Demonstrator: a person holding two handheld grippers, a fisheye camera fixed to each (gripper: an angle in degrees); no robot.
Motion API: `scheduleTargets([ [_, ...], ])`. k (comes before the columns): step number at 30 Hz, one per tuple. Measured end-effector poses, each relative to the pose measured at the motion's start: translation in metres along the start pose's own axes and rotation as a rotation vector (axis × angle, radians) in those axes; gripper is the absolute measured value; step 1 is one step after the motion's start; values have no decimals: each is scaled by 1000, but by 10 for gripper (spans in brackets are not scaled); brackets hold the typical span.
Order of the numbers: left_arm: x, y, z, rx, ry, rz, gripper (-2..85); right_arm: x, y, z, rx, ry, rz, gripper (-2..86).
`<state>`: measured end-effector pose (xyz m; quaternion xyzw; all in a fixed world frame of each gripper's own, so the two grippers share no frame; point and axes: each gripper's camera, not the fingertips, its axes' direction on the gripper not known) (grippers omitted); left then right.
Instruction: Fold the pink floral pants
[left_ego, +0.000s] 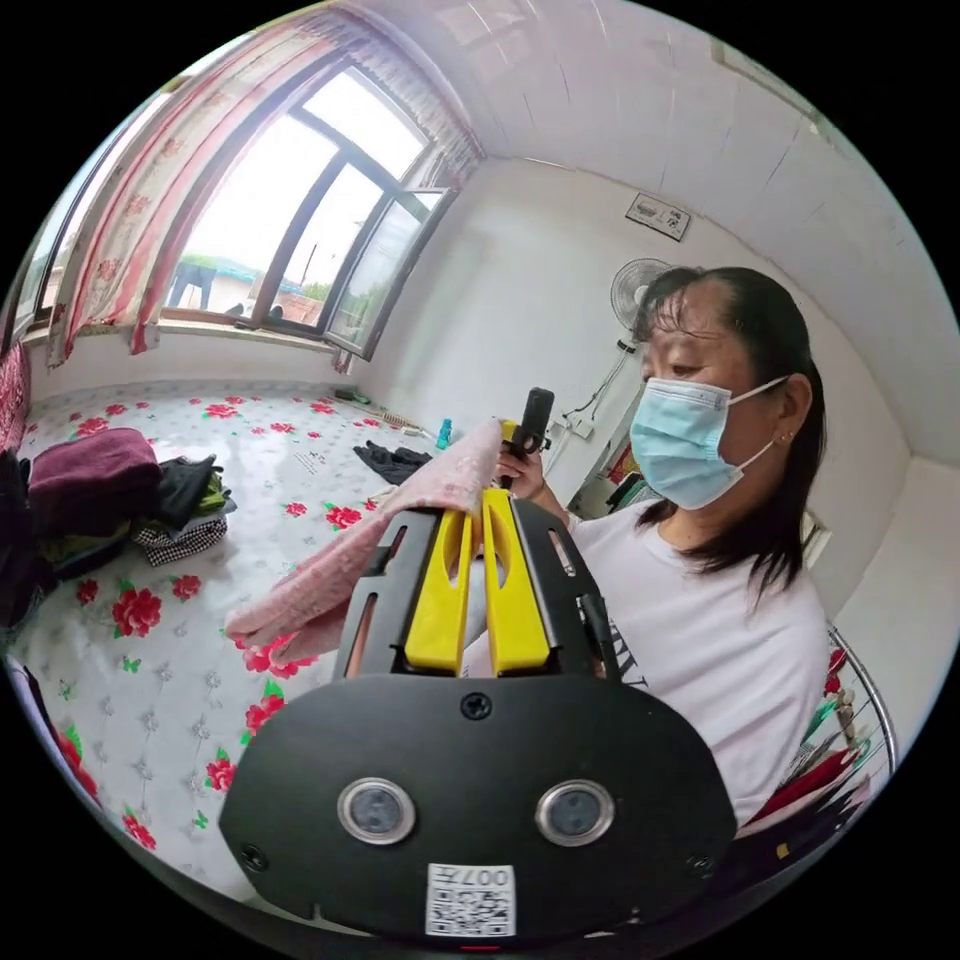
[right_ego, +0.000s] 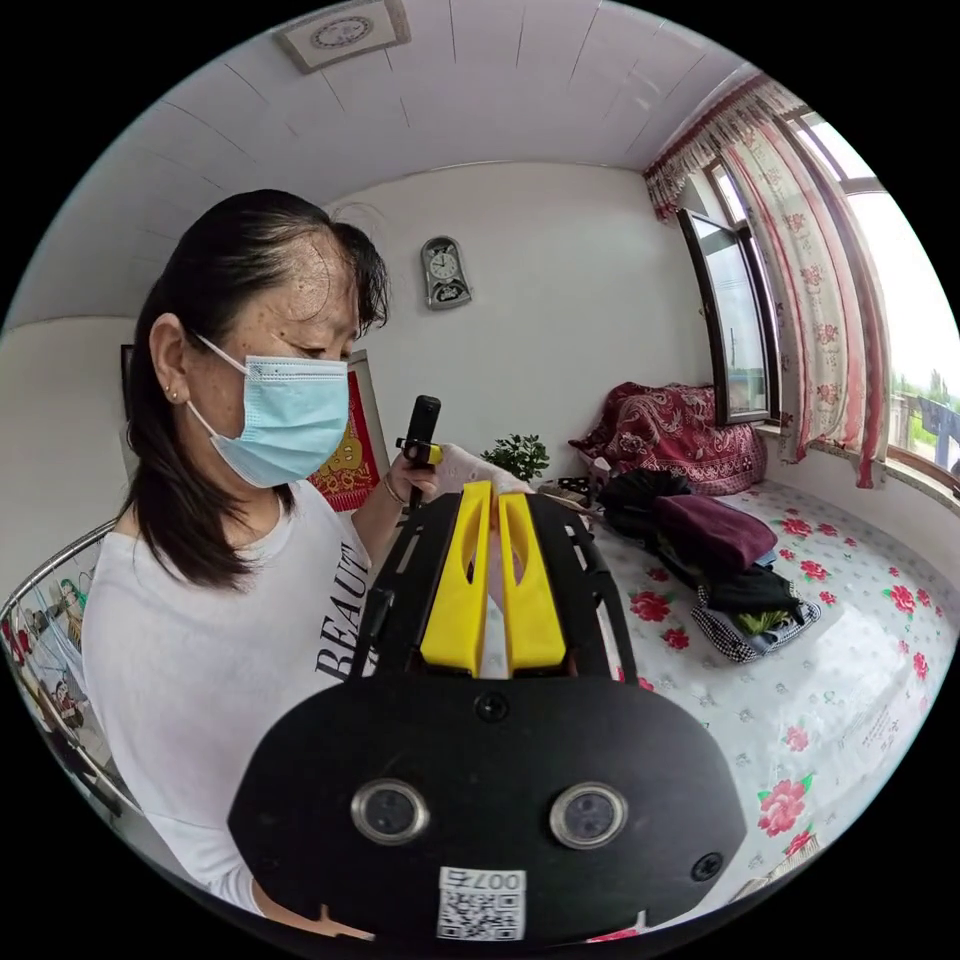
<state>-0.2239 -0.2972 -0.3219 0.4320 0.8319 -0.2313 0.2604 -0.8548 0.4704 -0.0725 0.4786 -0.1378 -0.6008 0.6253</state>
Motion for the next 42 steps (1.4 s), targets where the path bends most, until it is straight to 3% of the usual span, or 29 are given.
scheduleTargets([
  [6,-64,-41,2,2,3,-17,-9,54,-36,30,-59,54,67,-4],
  [9,-164,-51,29,-59,7,-175,-9,140,-35,65,-142,123,216,-4],
  [14,-388,-8,94,-79,148,-653,-9,326,9,133,-243,152,550,-5],
  [17,-458,16,124,-130,111,-802,-9,392,27,165,-317,205,676,-4],
  [20,-493,22,143,-172,94,-819,-9,425,25,178,-357,255,672,-4],
  [25,-491,22,150,-138,182,-711,-8,436,22,157,-274,143,665,-3],
  [30,-445,64,185,-276,111,-594,2,411,61,163,-398,175,663,3],
  [36,-434,190,241,-528,-33,-866,56,428,167,189,-525,99,1072,41],
  [42,-436,206,193,-419,-98,-947,81,478,147,137,-313,154,1159,80],
])
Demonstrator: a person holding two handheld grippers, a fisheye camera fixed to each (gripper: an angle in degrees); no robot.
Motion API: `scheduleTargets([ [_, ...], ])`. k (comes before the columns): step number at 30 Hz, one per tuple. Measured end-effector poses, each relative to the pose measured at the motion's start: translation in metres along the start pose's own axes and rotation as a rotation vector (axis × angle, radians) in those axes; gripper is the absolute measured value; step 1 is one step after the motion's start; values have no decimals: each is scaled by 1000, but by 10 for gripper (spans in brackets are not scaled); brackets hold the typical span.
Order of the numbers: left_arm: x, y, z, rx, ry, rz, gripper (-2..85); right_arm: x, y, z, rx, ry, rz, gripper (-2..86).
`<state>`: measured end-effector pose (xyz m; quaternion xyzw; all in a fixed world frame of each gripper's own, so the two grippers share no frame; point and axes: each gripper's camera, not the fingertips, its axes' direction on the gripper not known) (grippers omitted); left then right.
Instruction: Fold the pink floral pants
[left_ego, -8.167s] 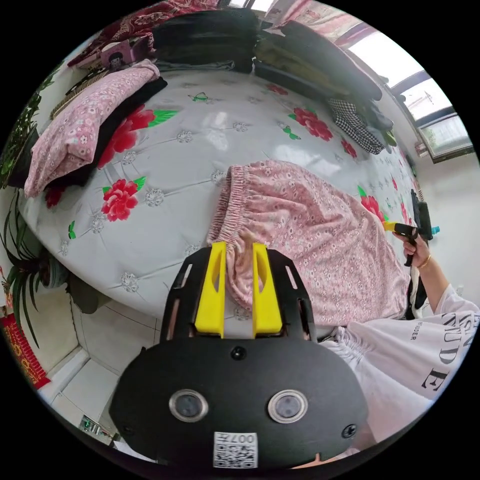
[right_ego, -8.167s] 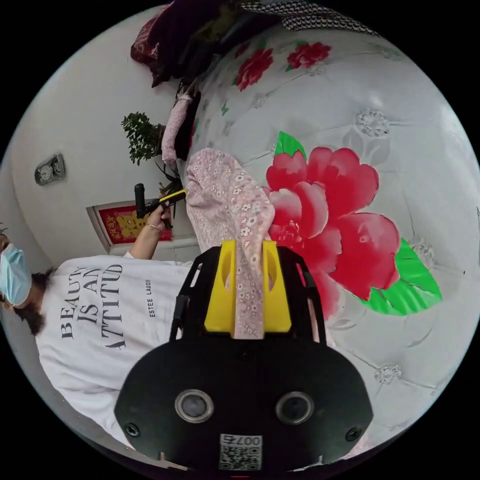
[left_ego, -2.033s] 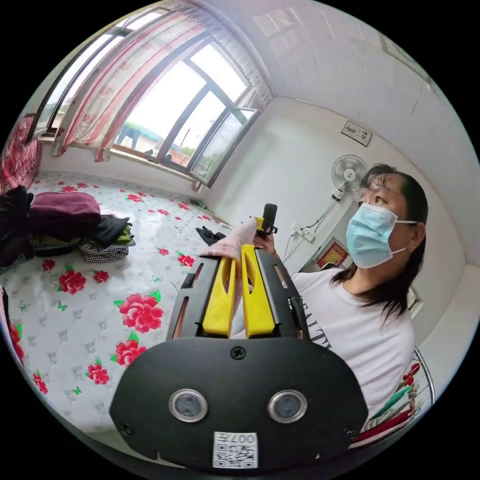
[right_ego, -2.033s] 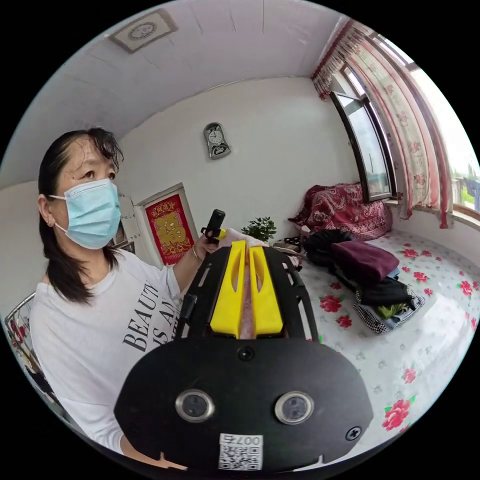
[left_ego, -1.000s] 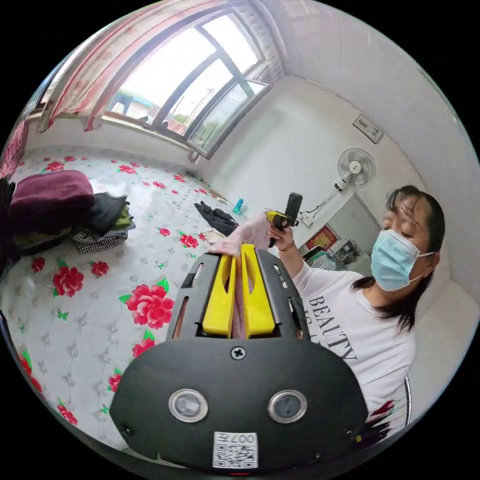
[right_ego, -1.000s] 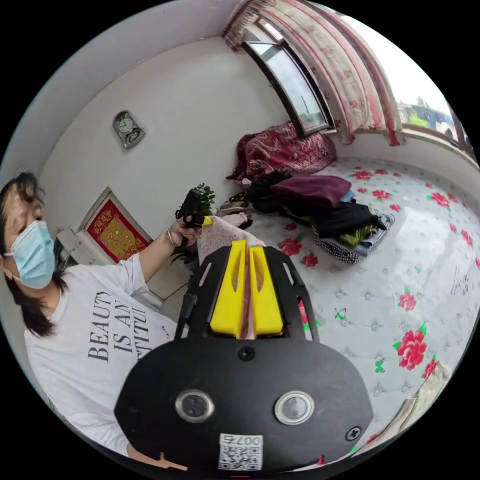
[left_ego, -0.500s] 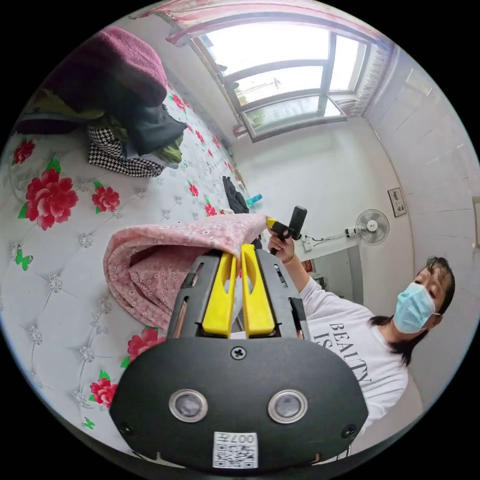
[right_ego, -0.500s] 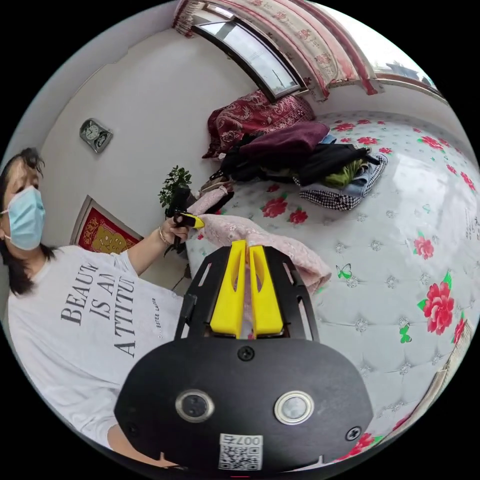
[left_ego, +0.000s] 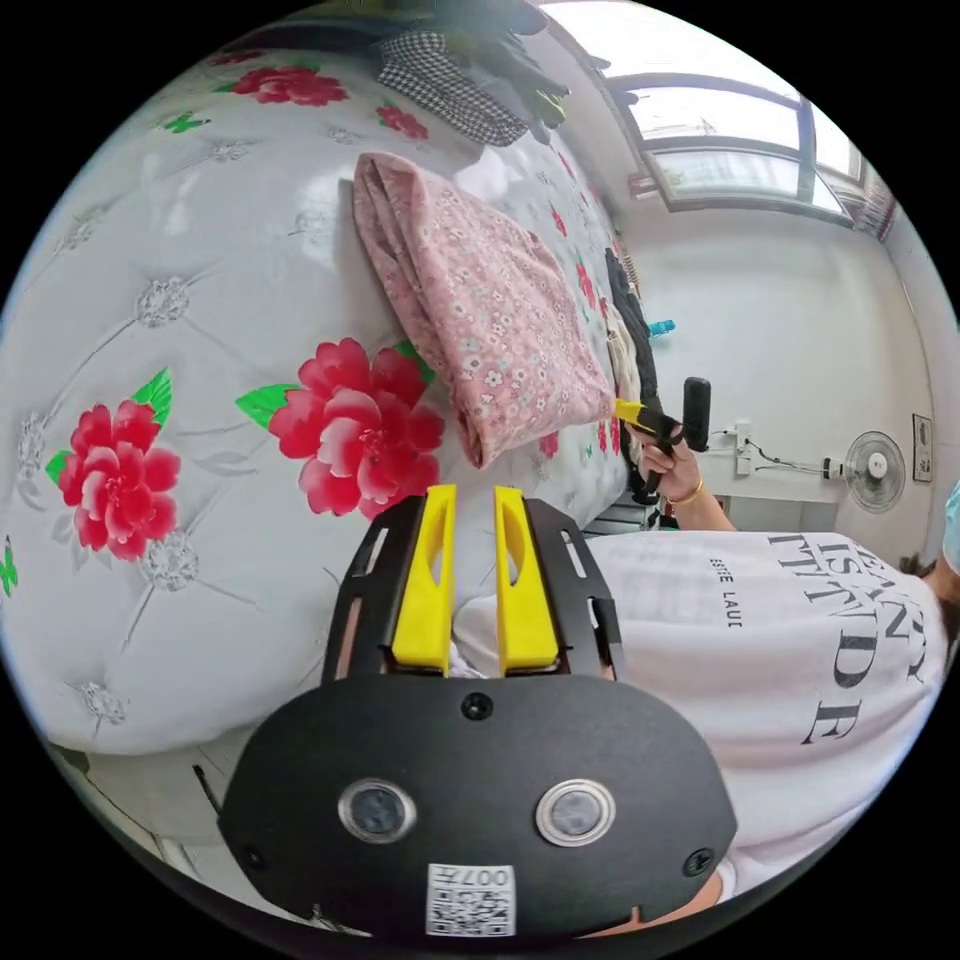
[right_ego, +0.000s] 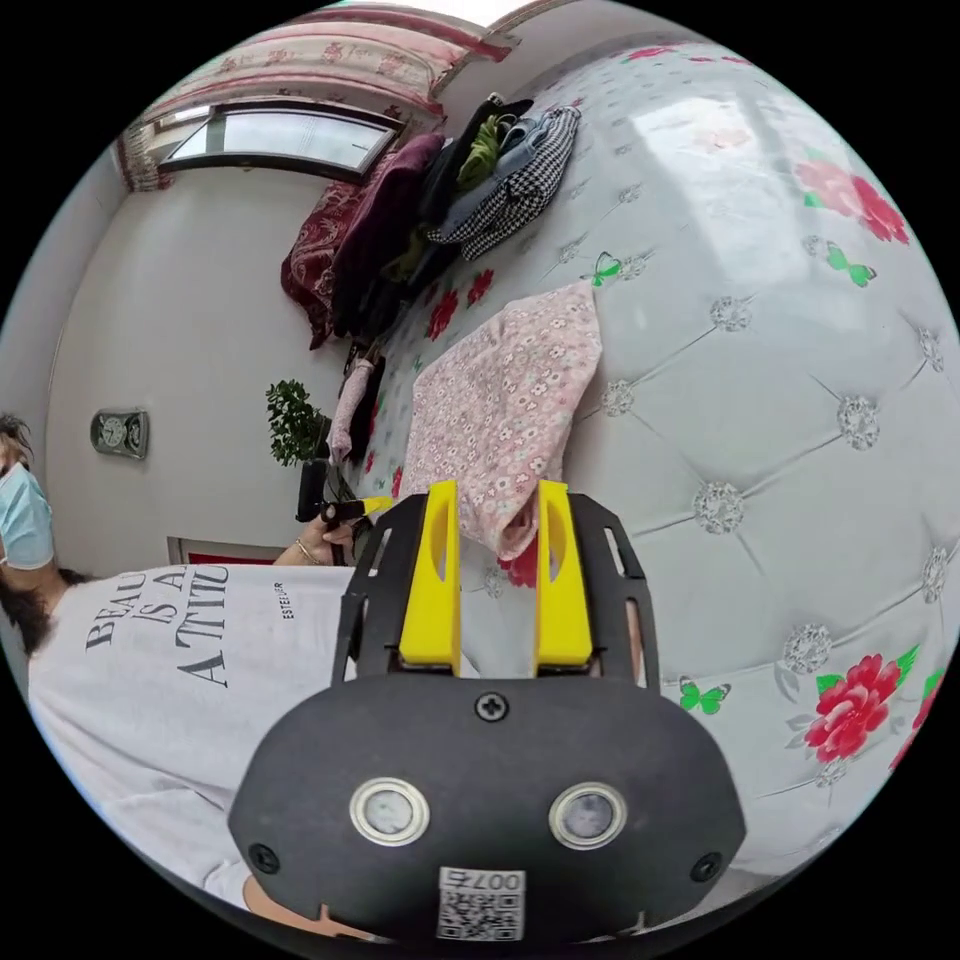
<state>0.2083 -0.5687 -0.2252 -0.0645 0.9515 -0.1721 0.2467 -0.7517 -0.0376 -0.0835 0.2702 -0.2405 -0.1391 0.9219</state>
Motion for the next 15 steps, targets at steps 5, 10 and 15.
scheduleTargets([
  [5,-8,-46,-11,78,85,26,132,15,-64,-12,25,-13,59,97],
  [10,-19,-89,20,-31,106,-11,120,26,-101,4,-105,-50,149,90],
  [15,-12,-98,-41,127,-40,59,116,8,-145,-76,99,30,80,82],
])
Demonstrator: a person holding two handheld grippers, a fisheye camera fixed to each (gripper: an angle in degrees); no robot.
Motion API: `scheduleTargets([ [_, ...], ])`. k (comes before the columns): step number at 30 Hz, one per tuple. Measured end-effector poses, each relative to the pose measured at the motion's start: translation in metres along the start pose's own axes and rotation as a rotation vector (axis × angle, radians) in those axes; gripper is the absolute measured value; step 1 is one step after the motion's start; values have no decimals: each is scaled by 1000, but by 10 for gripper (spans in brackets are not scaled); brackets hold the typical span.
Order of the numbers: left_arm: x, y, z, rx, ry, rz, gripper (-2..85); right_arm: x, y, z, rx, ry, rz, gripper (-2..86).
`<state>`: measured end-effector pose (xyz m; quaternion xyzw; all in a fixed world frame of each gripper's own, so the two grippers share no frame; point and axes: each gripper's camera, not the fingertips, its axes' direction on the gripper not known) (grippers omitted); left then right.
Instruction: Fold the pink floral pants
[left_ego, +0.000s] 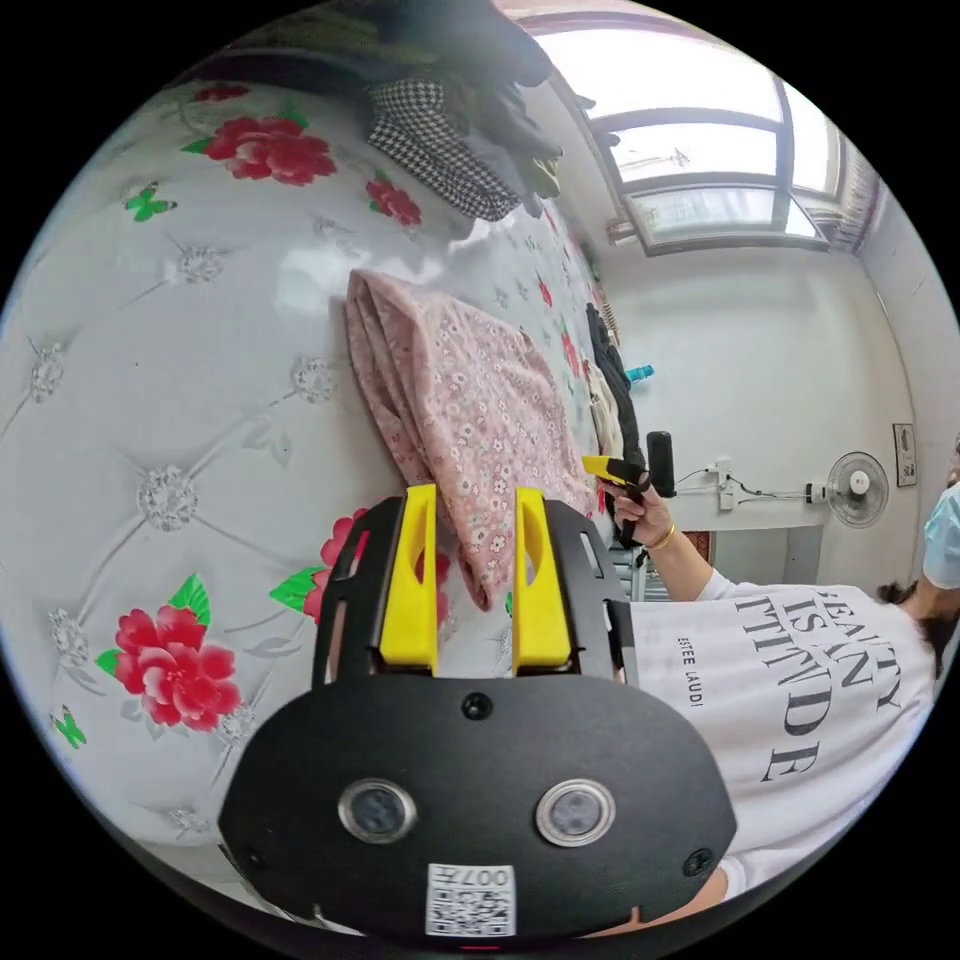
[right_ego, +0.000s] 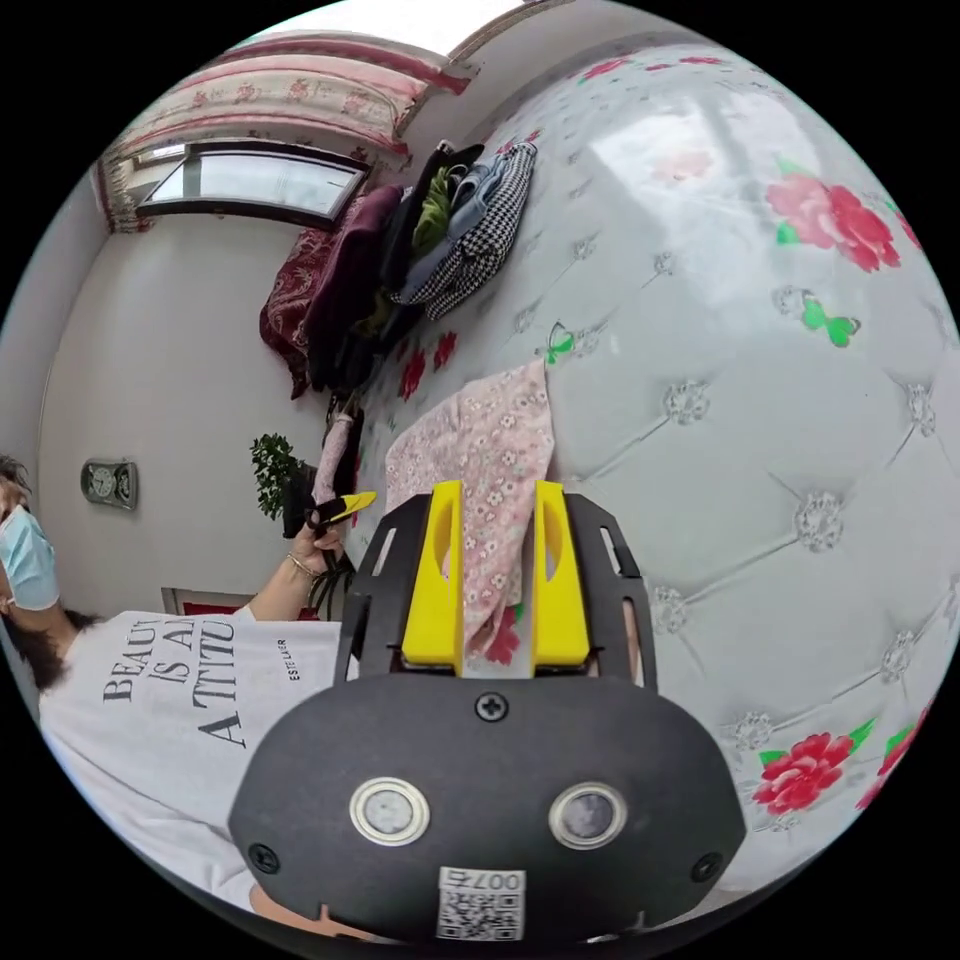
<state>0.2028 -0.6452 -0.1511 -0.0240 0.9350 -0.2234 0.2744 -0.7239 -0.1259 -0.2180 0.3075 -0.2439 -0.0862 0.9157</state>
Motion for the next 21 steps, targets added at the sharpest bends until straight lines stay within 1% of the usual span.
scheduleTargets([
  [1,-5,-11,-12,28,-33,-3,119,1,-22,-9,28,-7,3,81],
  [4,-15,-52,-18,72,-33,-11,129,3,-84,-3,30,22,15,74],
  [7,-31,-92,5,37,-50,-68,129,10,-138,19,26,25,81,54],
  [9,-45,-105,22,15,-41,-139,92,17,-159,33,28,18,130,33],
  [10,-55,-108,31,13,-30,-187,57,22,-169,42,9,1,160,22],
  [11,-64,-105,33,36,-24,-235,22,25,-175,48,-8,3,181,13],
  [13,-76,-96,30,59,-25,-284,6,24,-176,40,33,38,158,8],
  [15,-84,-84,23,90,-14,-282,1,22,-174,23,75,70,127,7],
  [18,-93,-62,10,141,14,-277,9,20,-166,0,95,116,78,16],
  [21,-93,-43,-6,222,50,-247,63,27,-159,-28,116,68,98,59],
])
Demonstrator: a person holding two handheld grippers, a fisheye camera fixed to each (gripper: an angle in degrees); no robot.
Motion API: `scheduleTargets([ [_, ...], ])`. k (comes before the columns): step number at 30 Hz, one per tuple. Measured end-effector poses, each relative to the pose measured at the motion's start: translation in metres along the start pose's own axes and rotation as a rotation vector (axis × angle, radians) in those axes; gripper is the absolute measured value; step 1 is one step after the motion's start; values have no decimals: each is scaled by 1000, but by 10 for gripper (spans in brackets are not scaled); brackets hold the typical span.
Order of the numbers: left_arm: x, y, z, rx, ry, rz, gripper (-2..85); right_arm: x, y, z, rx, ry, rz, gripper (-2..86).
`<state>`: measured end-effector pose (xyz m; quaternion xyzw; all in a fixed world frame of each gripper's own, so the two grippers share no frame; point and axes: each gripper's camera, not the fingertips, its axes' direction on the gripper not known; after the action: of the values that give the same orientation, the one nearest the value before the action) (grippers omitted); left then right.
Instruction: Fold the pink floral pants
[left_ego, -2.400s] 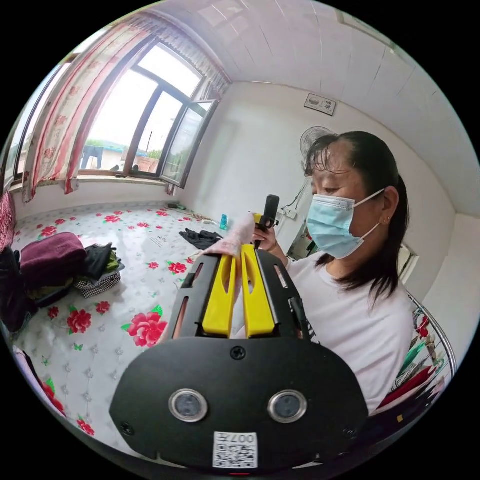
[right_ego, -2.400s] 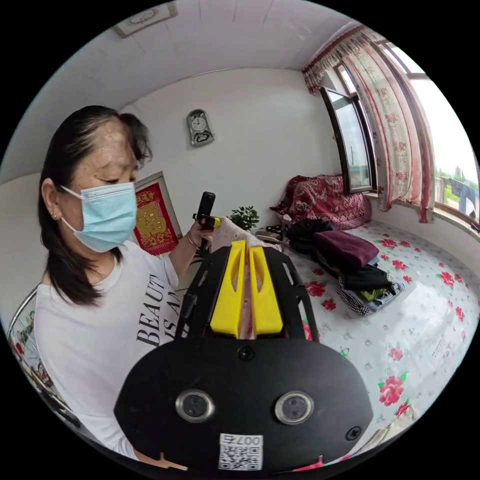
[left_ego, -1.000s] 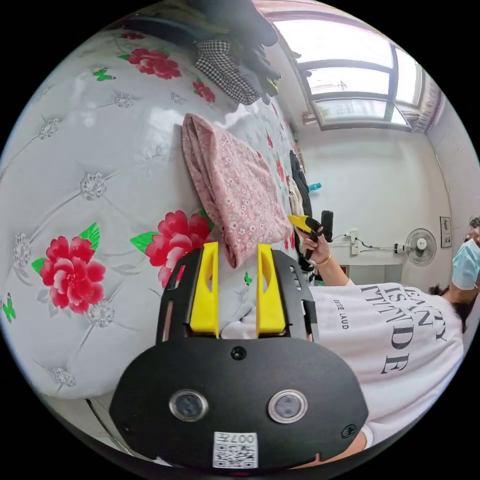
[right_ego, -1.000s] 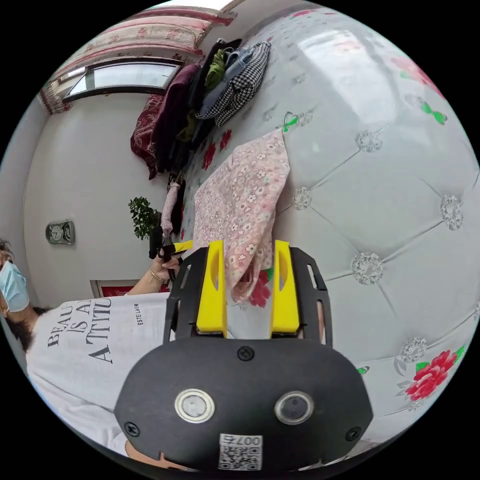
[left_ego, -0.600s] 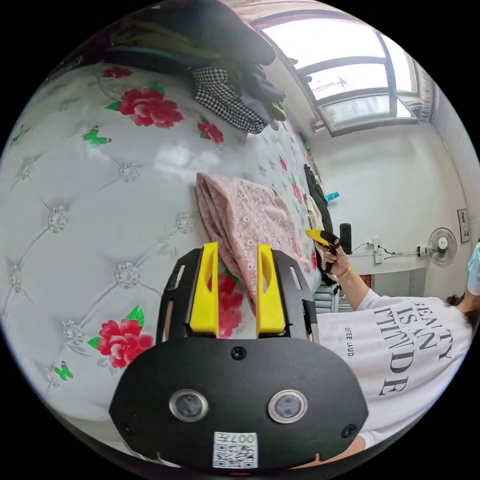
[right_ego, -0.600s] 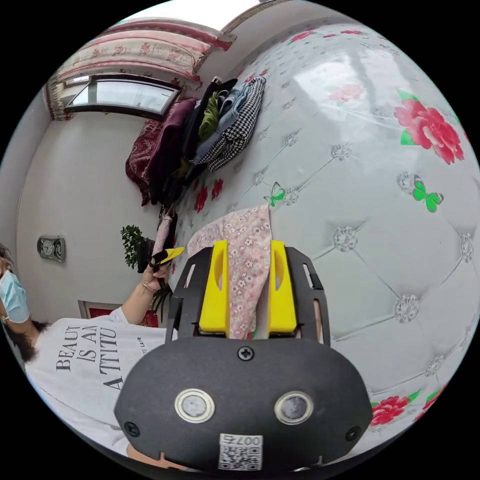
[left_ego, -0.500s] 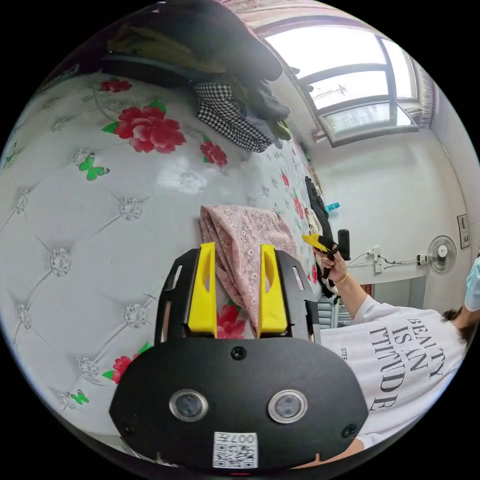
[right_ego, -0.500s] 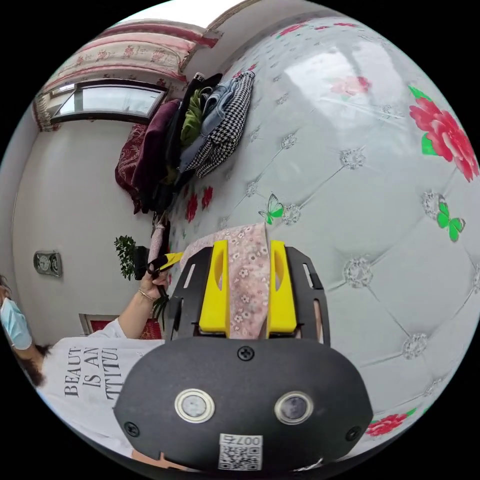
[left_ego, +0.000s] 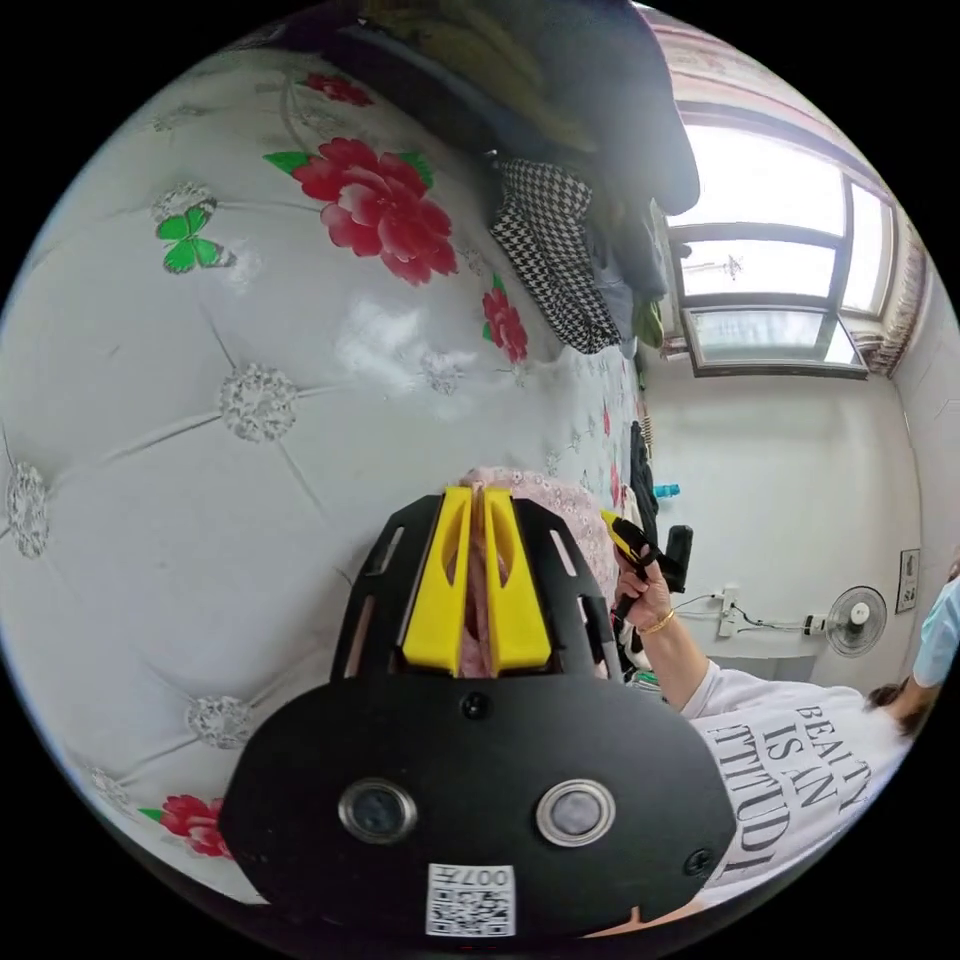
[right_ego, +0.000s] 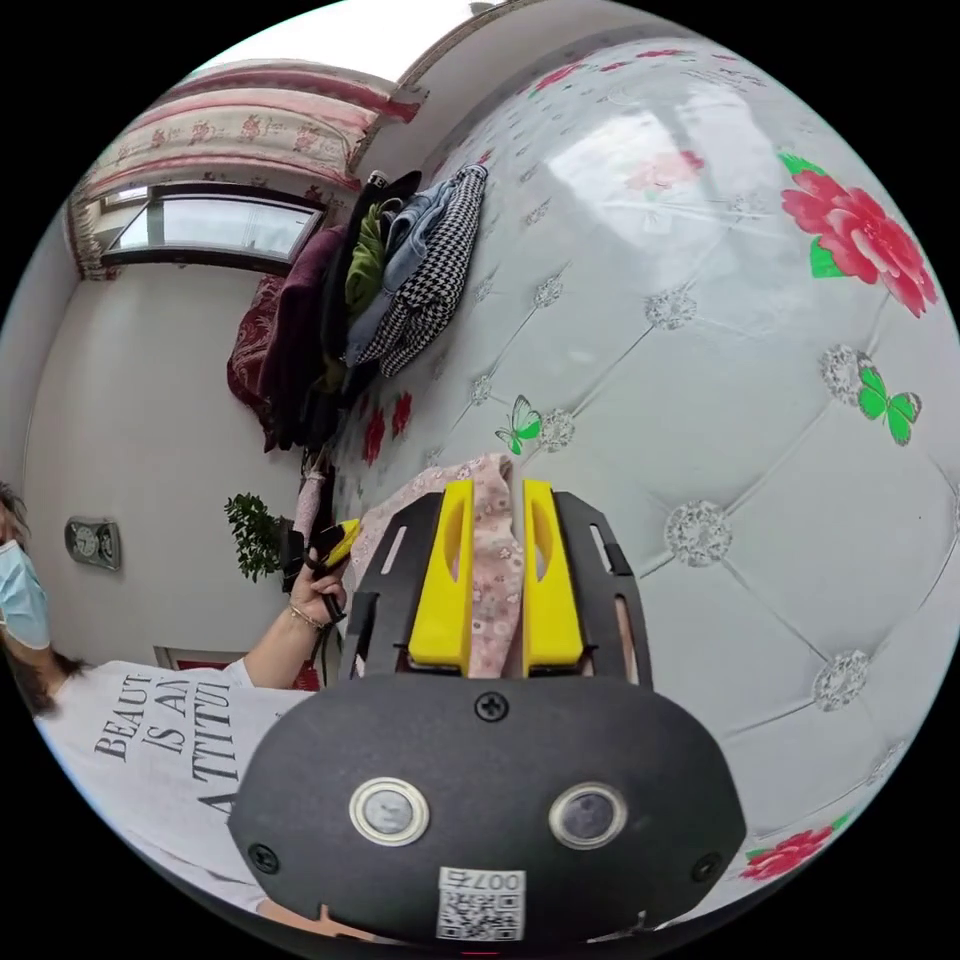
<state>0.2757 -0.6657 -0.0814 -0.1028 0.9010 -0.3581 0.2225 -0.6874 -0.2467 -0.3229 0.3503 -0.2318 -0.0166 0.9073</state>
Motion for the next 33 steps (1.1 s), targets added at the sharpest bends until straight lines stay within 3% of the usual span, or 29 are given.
scheduleTargets([
  [3,-4,21,-33,51,27,20,119,9,11,-32,-52,-81,-25,98],
  [7,-12,69,-60,-39,-21,88,158,40,50,-51,-201,-198,3,118],
  [12,-32,122,-46,-113,116,64,170,64,82,-38,-227,-354,52,111],
  [16,-34,130,-16,-148,237,68,119,62,73,1,-298,-415,54,53],
  [17,-32,126,-7,-186,237,73,74,60,68,10,-326,-392,66,33],
  [21,-32,117,-8,-243,180,39,39,40,62,7,-347,-312,13,5],
  [27,-10,117,-83,-149,221,119,35,-29,74,-1,-305,-347,-99,-4],
  [33,-14,73,-240,-20,213,195,34,-161,37,84,-327,-513,-284,-4],
])
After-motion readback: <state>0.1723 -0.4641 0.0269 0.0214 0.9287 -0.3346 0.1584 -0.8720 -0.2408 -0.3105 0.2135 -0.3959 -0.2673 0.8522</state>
